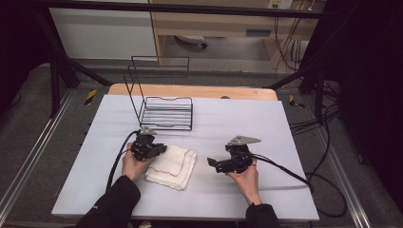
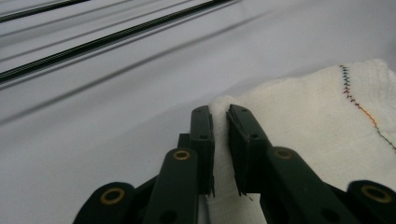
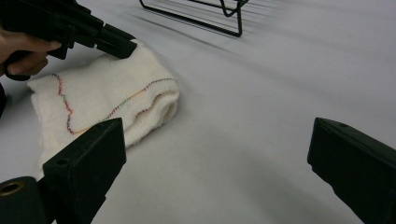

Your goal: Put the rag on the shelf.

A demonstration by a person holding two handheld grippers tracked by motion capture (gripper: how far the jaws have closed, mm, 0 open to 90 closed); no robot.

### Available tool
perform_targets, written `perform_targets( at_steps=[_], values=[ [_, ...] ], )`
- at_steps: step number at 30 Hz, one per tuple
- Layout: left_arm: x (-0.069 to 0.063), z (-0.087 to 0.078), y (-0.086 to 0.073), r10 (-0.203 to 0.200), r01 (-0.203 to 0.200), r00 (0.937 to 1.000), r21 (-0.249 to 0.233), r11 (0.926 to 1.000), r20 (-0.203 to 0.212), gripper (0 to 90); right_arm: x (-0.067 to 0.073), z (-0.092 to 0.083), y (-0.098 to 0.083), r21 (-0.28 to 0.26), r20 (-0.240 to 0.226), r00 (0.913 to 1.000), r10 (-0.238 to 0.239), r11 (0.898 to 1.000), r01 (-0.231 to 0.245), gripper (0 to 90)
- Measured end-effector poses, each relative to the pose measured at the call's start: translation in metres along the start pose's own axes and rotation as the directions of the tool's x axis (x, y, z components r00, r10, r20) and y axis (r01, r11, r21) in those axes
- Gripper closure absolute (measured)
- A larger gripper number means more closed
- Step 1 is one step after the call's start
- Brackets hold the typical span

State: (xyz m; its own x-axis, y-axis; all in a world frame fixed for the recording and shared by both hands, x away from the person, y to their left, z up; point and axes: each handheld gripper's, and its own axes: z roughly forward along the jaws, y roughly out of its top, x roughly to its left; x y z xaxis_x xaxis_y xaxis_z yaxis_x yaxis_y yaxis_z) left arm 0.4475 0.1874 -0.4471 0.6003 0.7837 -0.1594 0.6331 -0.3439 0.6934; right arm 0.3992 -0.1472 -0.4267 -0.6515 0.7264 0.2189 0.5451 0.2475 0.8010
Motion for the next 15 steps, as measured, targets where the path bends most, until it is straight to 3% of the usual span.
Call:
perform_targets(
  at_steps=[6,15],
  values=[
    [-0.002,0.000,0.000,0.023,-0.023,0.9997,0.002,0.9997,-0.008,78.8,0.013,0.027,0.011,0.042,0.014,0.9999,-0.003,0.999,0.003,11.4],
    [-0.002,0.000,0.000,0.034,-0.034,0.9993,0.003,0.9994,-0.014,78.7,0.025,0.056,0.019,0.058,0.003,0.9999,0.011,0.998,-0.011,23.3]
  ],
)
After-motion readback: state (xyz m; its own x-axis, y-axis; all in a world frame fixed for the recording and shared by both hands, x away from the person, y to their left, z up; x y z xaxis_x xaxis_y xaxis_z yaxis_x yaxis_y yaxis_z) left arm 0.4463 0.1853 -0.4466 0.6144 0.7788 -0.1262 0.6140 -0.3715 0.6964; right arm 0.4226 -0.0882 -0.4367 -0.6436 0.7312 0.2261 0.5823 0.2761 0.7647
